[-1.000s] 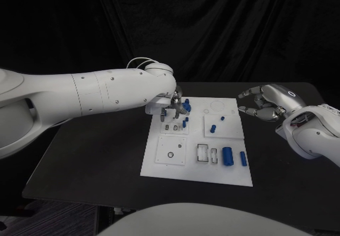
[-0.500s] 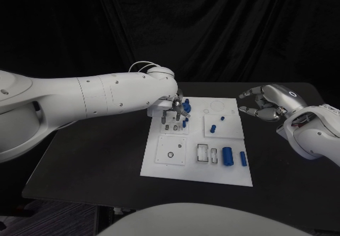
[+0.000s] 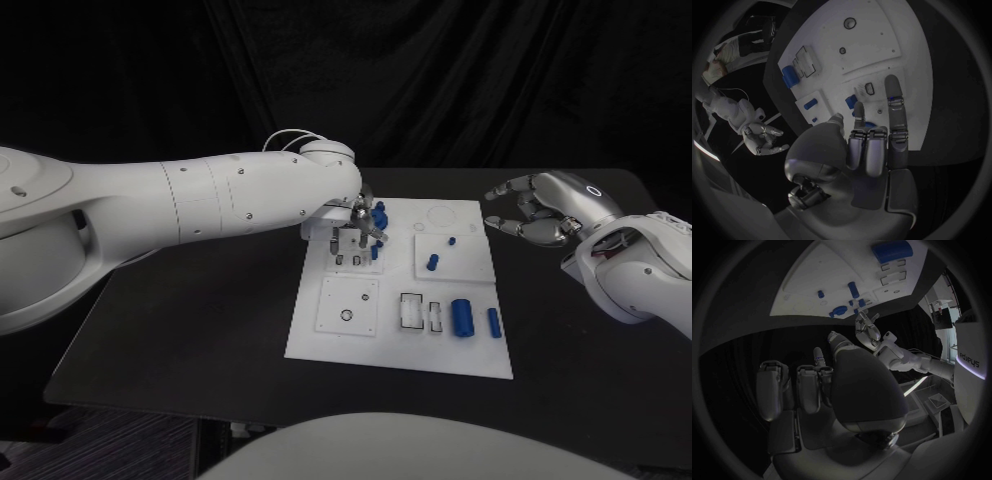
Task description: Assemble the parts on the task board
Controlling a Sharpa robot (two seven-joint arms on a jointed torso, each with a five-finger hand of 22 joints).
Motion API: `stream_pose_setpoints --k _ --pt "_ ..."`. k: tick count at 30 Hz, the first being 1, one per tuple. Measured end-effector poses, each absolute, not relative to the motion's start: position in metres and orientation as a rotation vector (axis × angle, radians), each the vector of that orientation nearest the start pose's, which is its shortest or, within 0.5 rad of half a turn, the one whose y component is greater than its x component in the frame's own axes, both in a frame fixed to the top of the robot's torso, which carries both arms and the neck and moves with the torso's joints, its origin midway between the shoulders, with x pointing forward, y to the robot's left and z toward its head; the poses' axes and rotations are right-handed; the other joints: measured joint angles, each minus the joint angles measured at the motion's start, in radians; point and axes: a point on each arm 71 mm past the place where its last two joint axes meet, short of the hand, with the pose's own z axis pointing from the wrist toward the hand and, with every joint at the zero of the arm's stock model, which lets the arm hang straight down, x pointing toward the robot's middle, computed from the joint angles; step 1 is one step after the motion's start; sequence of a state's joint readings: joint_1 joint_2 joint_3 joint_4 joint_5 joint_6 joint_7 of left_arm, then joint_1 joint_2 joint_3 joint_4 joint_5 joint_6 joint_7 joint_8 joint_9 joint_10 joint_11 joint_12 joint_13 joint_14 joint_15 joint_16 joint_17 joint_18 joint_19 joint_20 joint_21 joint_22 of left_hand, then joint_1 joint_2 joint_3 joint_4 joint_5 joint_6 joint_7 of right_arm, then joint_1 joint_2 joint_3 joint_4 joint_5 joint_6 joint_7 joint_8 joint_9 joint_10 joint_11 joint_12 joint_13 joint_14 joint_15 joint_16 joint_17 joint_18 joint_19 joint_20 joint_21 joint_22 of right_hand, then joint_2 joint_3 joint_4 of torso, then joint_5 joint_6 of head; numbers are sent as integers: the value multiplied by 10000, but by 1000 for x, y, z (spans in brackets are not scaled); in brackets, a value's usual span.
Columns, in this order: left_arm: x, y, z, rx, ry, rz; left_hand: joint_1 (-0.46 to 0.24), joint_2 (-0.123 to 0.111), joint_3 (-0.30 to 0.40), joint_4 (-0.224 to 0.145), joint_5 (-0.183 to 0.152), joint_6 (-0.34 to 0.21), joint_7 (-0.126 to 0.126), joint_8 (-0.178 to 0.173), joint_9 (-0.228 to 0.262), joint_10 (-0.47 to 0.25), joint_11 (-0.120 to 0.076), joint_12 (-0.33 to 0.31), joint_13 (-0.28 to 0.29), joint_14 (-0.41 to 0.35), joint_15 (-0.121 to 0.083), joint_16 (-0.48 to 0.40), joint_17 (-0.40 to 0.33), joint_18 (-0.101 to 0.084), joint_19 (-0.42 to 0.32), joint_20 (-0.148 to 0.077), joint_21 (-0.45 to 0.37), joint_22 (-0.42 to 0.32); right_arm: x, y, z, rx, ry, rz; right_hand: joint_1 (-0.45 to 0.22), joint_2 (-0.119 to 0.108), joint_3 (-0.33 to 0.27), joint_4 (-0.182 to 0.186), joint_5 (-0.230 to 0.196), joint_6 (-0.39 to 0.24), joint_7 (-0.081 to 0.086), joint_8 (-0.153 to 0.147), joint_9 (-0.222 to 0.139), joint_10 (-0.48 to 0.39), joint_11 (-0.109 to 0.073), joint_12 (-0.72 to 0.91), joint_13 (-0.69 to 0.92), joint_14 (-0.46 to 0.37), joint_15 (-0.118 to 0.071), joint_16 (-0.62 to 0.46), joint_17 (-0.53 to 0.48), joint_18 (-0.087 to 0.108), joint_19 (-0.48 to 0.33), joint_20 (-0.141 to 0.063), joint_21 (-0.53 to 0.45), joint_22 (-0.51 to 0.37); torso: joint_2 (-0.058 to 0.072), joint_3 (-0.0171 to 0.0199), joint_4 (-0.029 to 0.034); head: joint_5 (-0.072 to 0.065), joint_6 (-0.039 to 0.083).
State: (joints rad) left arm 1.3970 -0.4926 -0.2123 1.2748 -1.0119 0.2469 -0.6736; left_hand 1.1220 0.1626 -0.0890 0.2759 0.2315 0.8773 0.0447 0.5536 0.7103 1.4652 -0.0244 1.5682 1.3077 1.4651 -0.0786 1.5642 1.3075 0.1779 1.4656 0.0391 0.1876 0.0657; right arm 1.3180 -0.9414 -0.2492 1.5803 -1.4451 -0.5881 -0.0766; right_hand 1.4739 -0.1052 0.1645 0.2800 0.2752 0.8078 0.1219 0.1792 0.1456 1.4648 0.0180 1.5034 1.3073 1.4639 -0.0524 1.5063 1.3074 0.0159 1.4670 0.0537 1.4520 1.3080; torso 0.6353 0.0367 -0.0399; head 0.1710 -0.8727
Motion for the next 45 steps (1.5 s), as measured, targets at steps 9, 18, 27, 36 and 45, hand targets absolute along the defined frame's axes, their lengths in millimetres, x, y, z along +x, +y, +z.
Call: stream_pose_setpoints --k 9,18,27,36,45 --pt "522 121 -205 168 24071 -1873 -80 -80 28 28 -42 145 -2 -159 97 0 0 0 0 0 0 0 0 0 0 0 -115 -26 467 -238 -182 -1392 14947 5943 0 0 0 0 0 0 0 0 1 0 0 0 0 0 0 0 0 -1 0 0 0 -1 -3 -5 -4 3 0" --pt "521 122 -211 231 24267 -1801 -80 -80 56 -1 -82 216 -1 -239 131 0 0 0 0 0 0 0 0 0 0 0 -179 -25 467 -237 -182 -1407 14944 5964 0 0 0 0 -1 0 0 0 2 0 0 0 2 0 0 0 0 -1 0 0 0 -2 -5 -4 5 -12 0" --pt "517 122 -216 440 24553 -1734 -263 -106 252 -58 -284 362 145 -1087 365 32 144 0 -1 16 242 0 0 1 -507 377 -1276 -75 467 -237 -182 -1408 14945 5961 0 -1 0 0 -1 36 36 0 -11 0 0 0 7 0 0 0 0 0 0 0 0 -3 7 6 5 -63 0" --pt "516 121 -216 574 24661 -1700 -384 -226 415 -111 -380 597 381 -1657 791 2 574 -1 -2 5 971 0 0 5 -5711 1307 -1262 -45 467 -236 -182 -1412 14950 5967 0 -1 0 0 33 36 36 0 -10 0 0 0 5 0 0 0 0 -1 0 0 0 -3 8 7 5 -107 0" --pt "516 121 -216 594 24670 -1678 -733 -267 354 4 -856 682 465 -1859 997 33 677 0 -2 27 1065 0 -1 89 -5629 1456 -1310 -119 467 -237 -183 -1406 14955 5949 0 -1 0 0 33 36 36 0 -19 0 0 0 4 0 0 0 0 -1 0 0 0 -4 5 10 8 -106 0"
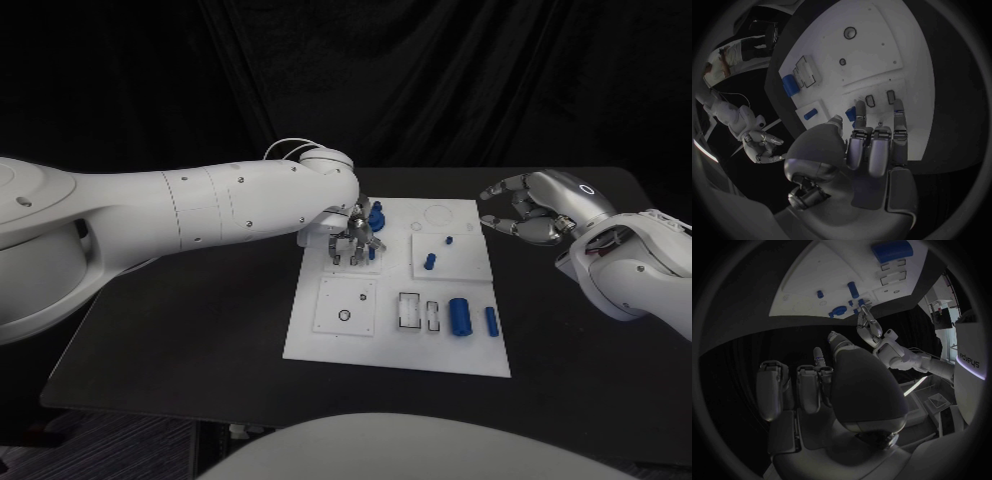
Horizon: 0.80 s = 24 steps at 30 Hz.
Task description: Assemble the parts on the task board
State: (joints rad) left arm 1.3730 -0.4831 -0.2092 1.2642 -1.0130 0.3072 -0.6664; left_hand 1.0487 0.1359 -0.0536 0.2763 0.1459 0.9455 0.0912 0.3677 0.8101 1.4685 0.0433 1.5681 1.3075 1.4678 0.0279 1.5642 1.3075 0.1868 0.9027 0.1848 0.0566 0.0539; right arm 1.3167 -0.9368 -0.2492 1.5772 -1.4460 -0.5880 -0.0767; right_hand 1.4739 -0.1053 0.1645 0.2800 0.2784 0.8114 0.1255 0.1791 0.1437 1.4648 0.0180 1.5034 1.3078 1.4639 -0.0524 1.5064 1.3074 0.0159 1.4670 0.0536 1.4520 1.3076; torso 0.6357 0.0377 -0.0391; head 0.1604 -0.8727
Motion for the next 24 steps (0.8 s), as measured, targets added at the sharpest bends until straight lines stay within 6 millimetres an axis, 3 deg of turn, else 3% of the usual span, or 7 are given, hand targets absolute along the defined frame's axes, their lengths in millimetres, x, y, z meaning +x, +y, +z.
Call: stream_pose_setpoints --k 13,24 --pt "518 122 -217 541 24661 -1603 -136 -24 -25 25 -124 55 14 -143 192 1 0 0 0 9 9 0 0 -12 676 -106 -31 15 468 -237 -183 -1408 14969 5930 0 0 0 0 0 0 0 0 1 0 0 0 -2 0 0 0 0 0 0 0 0 0 2 2 3 4 0" --pt "520 120 -217 545 24698 -1460 -214 -24 -53 52 -182 142 -3 -184 272 1 0 0 0 9 8 0 0 -12 790 -150 -30 21 469 -237 -184 -1411 14992 5899 0 0 0 0 -1 0 0 0 -12 0 0 0 -3 0 0 0 0 0 0 0 0 -1 7 2 7 -21 0"
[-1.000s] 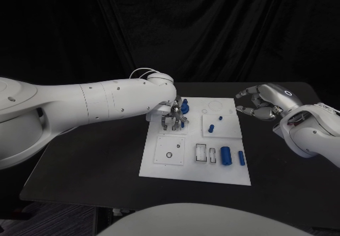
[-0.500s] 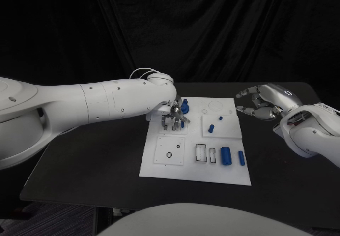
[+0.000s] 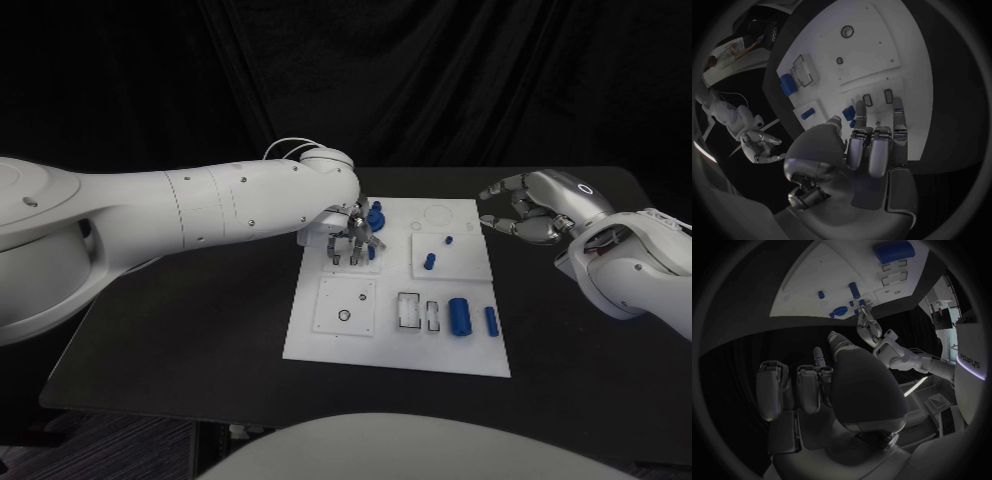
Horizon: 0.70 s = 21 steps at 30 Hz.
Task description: Assemble the parts on the task board
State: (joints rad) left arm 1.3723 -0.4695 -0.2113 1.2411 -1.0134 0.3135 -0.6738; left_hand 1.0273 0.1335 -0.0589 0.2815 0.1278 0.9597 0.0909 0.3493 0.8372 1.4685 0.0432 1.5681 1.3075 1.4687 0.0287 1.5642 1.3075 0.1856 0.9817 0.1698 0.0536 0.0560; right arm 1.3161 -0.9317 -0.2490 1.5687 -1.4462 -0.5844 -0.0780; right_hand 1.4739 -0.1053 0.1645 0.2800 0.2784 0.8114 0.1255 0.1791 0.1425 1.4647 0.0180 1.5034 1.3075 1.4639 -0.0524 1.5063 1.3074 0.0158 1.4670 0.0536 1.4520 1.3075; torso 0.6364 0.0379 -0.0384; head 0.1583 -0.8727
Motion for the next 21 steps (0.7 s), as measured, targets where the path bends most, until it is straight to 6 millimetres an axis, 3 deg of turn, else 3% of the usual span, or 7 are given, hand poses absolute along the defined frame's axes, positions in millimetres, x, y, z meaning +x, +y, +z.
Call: stream_pose_setpoints --k 4,7,16,21 --pt "520 119 -218 568 24707 -1439 0 0 17 -18 67 10 -10 -74 51 0 0 0 0 0 0 0 0 0 89 -19 0 0 469 -237 -184 -1417 15004 5896 0 0 0 0 0 0 0 0 -1 0 0 0 0 0 0 0 0 1 0 0 0 0 0 0 3 -1 0" --pt "521 118 -218 563 24710 -1425 0 0 99 -185 354 35 -36 -166 111 0 0 0 0 0 0 0 0 1 162 -18 0 0 469 -236 -184 -1425 15014 5902 0 0 0 0 0 0 0 0 -1 0 0 0 0 0 0 0 0 0 0 0 0 0 -1 1 3 -8 0" --pt "522 117 -220 516 24712 -1424 67 3 167 -252 491 35 -36 -242 159 0 -1 0 0 0 -1 0 0 2 167 -18 30 16 470 -236 -184 -1435 15050 5892 0 0 0 0 0 0 0 0 0 0 0 0 -1 0 0 0 0 0 0 0 0 -1 -5 12 -8 -14 0" --pt "523 116 -220 485 24686 -1435 211 -35 329 -422 895 35 -36 -398 253 0 -1 0 -1 -38 -38 0 0 1 185 -2 65 15 470 -236 -184 -1438 15072 5879 0 0 0 0 0 0 0 0 0 0 0 0 -1 0 0 0 0 1 0 0 0 -1 0 12 -13 -2 0"
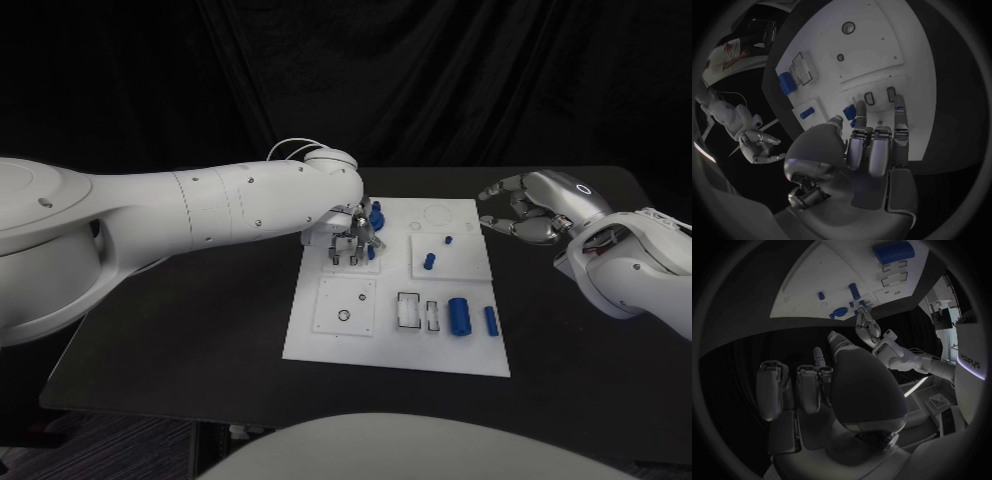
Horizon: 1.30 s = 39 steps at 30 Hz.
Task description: Assemble the parts on the task board
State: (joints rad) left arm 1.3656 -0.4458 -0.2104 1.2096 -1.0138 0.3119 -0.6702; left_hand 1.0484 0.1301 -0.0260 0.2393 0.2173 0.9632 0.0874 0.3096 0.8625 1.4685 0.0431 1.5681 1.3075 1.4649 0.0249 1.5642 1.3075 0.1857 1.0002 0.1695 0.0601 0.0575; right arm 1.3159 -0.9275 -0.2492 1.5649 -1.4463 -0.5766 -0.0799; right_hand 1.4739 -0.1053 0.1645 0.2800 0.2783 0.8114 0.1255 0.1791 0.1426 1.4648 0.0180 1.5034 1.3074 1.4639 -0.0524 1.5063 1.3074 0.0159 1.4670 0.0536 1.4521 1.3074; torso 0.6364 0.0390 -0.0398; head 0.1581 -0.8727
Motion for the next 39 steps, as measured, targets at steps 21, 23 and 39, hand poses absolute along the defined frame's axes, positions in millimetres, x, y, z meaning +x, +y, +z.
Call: stream_pose_setpoints --k 21,23,39 --pt "527 115 -220 313 24495 -1612 262 -31 419 -464 615 71 -71 -254 205 -1 -1 0 0 0 0 0 0 -1 -27 -16 -31 -4 470 -236 -186 -1441 15175 5845 0 0 29 -29 68 0 0 0 -27 0 0 0 7 28 28 0 0 -1 -37 37 0 0 1 -6 12 3 0" --pt "527 115 -220 311 24485 -1628 299 -67 446 -491 616 71 -71 -254 218 -1 -1 0 0 0 0 0 0 -3 -29 -16 -31 -4 470 -236 -186 -1443 15185 5843 0 0 29 -29 75 0 0 0 -37 0 0 0 6 28 28 0 0 0 -37 37 0 0 1 -6 12 6 -1" --pt "527 114 -220 365 24472 -1630 455 -144 739 -727 677 178 -106 -340 313 -34 -33 0 0 0 0 0 0 -13 -27 -17 2 -4 471 -235 -186 -1438 15240 5819 42 41 56 -56 184 0 0 0 -60 35 35 0 5 28 28 0 0 0 -37 37 0 -1 0 -6 12 26 -1"
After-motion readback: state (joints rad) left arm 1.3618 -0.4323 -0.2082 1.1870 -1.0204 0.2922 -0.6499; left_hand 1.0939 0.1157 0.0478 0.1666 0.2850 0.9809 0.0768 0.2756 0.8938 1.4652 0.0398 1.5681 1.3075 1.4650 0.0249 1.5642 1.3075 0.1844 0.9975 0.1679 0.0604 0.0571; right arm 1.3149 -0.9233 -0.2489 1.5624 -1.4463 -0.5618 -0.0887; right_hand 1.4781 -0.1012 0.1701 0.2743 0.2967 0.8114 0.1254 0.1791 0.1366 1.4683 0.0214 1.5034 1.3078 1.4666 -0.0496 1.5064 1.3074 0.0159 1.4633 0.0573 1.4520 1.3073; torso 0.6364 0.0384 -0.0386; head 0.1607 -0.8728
